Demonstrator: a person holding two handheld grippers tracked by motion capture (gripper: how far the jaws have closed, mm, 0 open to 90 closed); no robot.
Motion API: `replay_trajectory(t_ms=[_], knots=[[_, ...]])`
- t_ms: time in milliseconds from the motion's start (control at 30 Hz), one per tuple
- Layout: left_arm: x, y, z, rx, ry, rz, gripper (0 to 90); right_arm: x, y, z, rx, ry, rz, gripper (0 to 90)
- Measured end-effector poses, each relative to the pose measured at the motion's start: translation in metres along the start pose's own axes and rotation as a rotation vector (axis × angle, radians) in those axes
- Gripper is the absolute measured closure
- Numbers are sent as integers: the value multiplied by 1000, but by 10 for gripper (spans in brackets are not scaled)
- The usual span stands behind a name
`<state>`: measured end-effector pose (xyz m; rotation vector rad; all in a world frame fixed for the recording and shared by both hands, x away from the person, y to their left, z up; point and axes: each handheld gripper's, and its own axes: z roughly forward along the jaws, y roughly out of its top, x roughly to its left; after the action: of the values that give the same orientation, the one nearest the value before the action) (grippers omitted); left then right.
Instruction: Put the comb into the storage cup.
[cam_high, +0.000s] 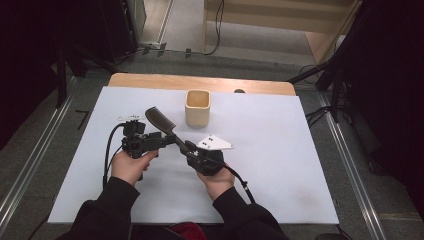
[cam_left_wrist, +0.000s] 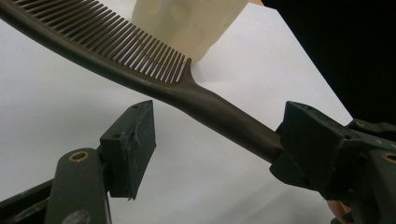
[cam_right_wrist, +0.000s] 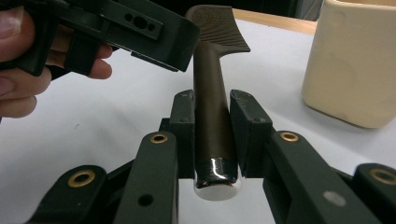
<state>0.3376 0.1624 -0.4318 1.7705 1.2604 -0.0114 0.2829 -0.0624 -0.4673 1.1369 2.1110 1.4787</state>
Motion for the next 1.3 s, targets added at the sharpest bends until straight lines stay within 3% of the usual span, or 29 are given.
replay_trajectory(t_ms=[433,600,733,900,1300], knots=[[-2,2,11,-22,22,-23,297,6,3,4,-30,-1,11,702],[0,3,12,-36,20,-60,344,9,2,6,-44,-7,18,702],[3,3,12,-52,4,-122,389,10,2,8,-54,-6,25,702],[7,3,10,-68,0,-163,466,10,2,10,-55,-4,31,701],[14,4,5,-91,-59,-218,613,11,0,13,-39,-5,18,700]])
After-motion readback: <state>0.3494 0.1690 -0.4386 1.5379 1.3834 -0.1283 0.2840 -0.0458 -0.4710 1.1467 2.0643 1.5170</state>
